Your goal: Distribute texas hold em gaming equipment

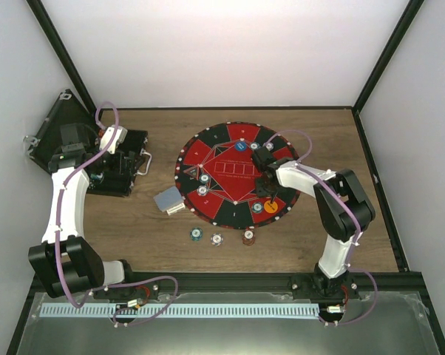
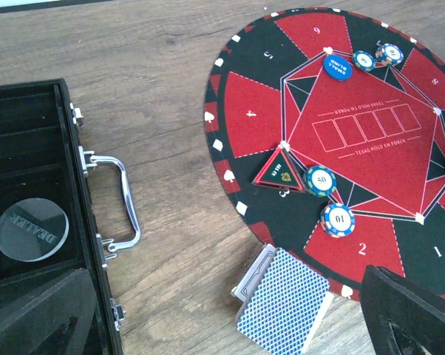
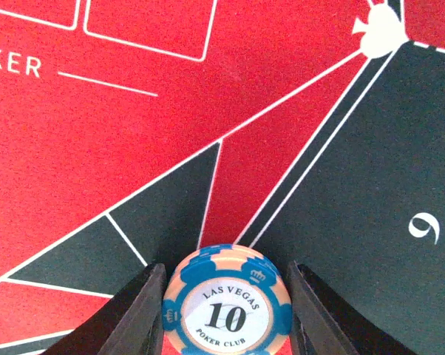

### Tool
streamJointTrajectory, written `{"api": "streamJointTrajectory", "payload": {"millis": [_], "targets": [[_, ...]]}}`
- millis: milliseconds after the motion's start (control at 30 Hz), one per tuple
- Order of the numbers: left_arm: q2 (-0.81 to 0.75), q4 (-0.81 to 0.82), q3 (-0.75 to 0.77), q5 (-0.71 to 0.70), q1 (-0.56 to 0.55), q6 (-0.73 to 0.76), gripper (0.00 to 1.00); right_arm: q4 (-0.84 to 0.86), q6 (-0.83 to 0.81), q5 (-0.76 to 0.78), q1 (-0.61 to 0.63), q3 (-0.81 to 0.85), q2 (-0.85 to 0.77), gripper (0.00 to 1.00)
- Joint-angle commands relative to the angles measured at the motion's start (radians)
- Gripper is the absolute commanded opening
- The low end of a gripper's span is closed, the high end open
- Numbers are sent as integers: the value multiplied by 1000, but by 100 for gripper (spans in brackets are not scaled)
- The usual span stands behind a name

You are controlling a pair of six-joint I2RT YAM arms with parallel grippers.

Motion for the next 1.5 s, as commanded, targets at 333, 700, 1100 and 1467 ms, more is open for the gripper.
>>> {"api": "streamJointTrajectory", "payload": {"millis": [333, 700, 1100, 1467], "targets": [[-13, 1, 10, 29, 6, 13, 100, 11, 21, 49, -11, 30, 19, 44], [-13, 6, 11, 29, 7, 6, 100, -116, 46, 78, 50, 122, -172, 81], [-4, 17, 20, 34, 6, -2, 100, -294, 242, 80, 471, 25, -283, 91], [-7, 13, 17, 36, 6, -1, 100, -305, 309, 26, 549, -77, -292, 85]]}}
